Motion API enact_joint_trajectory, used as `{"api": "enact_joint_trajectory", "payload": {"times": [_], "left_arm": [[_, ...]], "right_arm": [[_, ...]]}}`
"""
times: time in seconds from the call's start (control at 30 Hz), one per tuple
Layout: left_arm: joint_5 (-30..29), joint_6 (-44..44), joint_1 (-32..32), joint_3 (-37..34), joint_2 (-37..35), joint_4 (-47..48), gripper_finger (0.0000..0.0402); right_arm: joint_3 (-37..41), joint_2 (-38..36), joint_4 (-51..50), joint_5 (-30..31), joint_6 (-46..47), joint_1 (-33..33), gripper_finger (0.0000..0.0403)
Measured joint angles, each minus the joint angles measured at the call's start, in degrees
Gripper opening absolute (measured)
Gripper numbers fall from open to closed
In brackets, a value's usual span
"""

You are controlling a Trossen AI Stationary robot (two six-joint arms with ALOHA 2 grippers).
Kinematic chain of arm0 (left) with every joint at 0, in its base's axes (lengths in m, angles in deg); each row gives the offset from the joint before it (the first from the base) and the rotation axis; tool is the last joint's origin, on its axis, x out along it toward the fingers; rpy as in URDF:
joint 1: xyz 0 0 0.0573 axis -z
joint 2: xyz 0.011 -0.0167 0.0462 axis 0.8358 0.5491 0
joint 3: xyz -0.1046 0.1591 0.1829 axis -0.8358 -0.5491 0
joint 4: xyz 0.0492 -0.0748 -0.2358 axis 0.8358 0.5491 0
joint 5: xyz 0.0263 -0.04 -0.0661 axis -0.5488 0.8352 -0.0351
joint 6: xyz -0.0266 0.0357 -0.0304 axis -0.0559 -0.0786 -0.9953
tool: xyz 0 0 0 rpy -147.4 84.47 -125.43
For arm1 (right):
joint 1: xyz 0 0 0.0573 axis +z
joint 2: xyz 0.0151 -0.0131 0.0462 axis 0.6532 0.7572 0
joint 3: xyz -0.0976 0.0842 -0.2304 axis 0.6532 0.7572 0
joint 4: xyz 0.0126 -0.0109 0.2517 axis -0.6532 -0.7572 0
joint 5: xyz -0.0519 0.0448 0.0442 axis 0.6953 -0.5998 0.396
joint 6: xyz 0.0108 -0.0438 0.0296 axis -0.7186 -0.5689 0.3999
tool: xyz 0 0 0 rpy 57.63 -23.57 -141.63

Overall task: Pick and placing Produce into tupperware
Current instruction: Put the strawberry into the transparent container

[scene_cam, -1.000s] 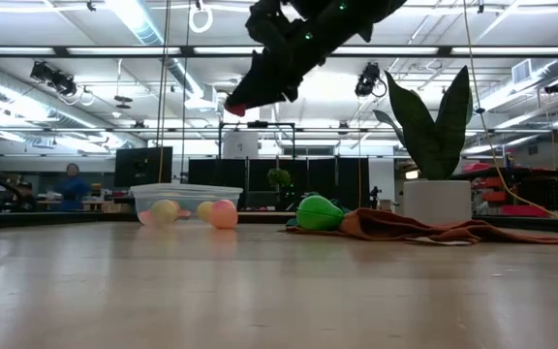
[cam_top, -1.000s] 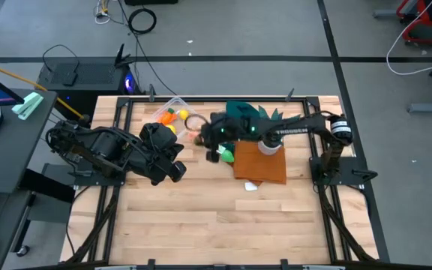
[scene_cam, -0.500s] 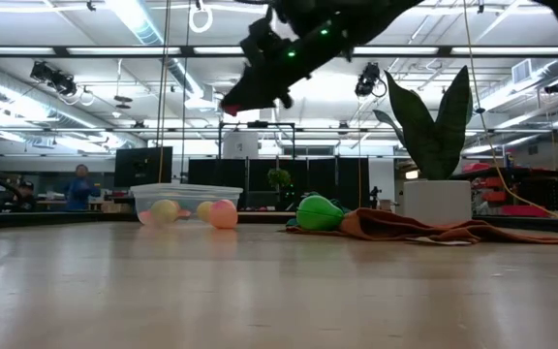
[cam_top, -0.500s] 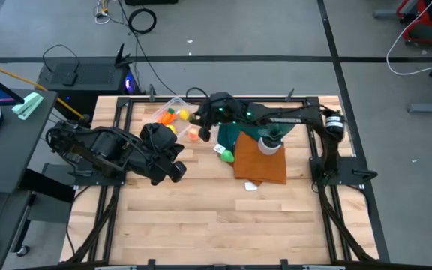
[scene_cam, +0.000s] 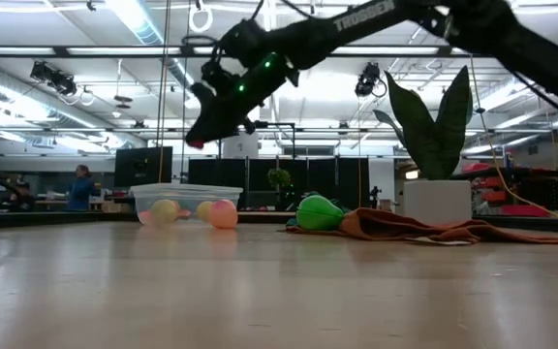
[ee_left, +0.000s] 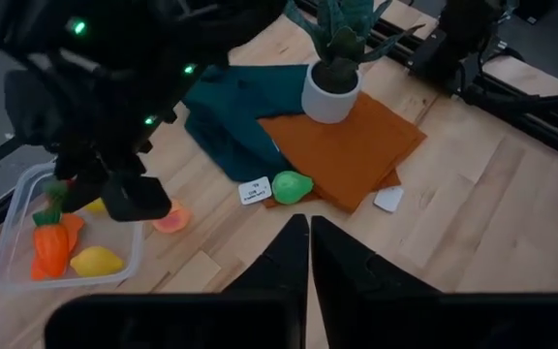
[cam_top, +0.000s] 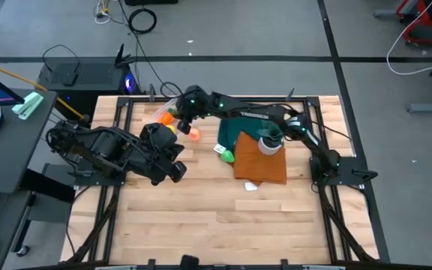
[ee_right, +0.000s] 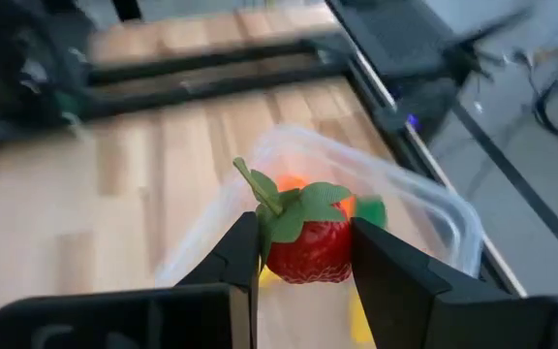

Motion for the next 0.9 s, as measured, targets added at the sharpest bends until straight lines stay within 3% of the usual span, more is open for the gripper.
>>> {"api": "enact_joint_trajectory", "payload": {"times": [0.3,0.9], "left_arm": [[0.04,-0.32,0.00,0.00,0.00,-0.08,0.0014],[0.87,-0.34,0.02,0.00,0.00,-0.65,0.0020]], "right_arm": [[-3.52,6.06,-3.29,1.08,1.15,-1.73,0.0090],[-3.47,8.02,-8.65,1.07,0.95,-2.14,0.0095]]}}
